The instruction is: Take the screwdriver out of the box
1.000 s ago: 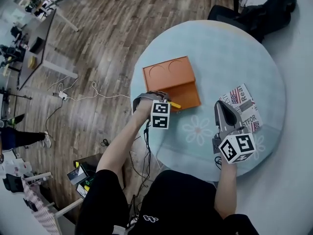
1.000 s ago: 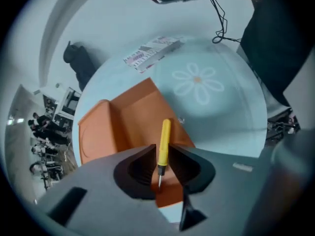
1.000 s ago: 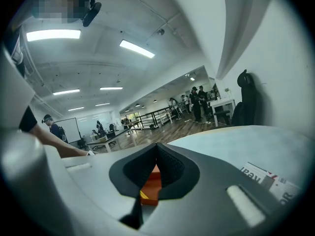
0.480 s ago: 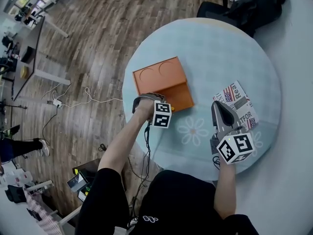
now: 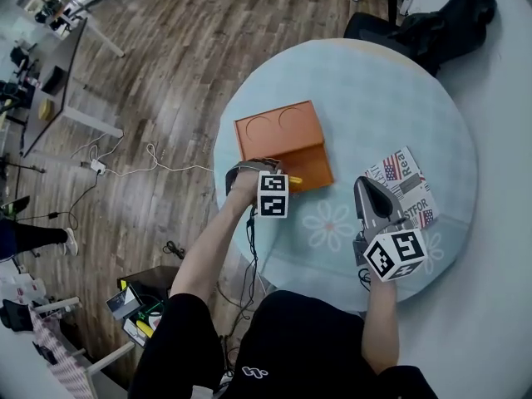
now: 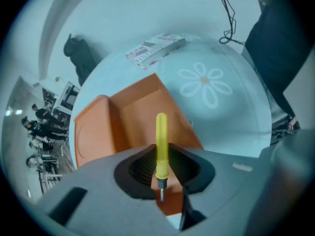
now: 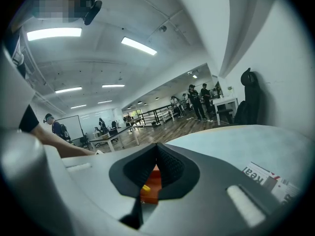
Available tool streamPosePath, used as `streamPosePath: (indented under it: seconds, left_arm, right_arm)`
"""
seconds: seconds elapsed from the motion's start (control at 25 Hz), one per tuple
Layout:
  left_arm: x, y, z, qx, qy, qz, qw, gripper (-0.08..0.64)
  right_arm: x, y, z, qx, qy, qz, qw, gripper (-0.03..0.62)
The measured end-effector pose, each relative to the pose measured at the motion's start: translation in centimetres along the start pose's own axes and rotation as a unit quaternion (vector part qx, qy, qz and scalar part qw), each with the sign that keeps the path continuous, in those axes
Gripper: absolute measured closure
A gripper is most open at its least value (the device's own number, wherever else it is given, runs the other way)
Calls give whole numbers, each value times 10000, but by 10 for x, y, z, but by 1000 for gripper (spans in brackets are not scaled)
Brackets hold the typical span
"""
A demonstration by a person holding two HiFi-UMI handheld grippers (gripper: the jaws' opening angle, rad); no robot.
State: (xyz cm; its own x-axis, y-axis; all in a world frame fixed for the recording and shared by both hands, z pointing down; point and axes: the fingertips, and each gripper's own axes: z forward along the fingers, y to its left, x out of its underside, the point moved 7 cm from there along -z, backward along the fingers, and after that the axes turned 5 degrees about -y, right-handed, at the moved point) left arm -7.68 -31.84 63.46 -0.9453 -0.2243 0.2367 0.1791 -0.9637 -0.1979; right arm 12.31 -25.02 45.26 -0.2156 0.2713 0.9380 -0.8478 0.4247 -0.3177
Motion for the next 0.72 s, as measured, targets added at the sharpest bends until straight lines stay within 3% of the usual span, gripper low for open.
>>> streamPosePath:
  seconds: [0.08,0.16,0.28,0.36,0.48,0.64,0.72]
  left_arm:
    - [-1,2,-22,-312,-465,-508,9971,479]
    - [1,4,-48,-673,-1036,-1134,9858,479]
    - [5,4,-87,-1270,-1849,-1965,9545,479]
    - [9,0,-111,-1663,-2324,-2414,9274,479]
    - [16,-11,-148,-2208,-3104,-3133,8699,479]
    - [17,-31,-196,-2822,-4065,-3875,7778,479]
    - [16,-45,-216,-3006,-4536,-4192,7268,479]
  right_arm:
    - [-1,7,2,-122,20,25,9999,583]
    - [-2,15,4,-274,35,84,9996,583]
    - [-2,26,6,-456,61,81,9989,583]
    - [-1,34,6,-572,75,77,9983,583]
    - [0,48,7,-741,70,40,9972,583]
    - [-1,64,3,-929,27,1,9957,583]
    - [-1,73,0,-1019,-8,-26,9948,583]
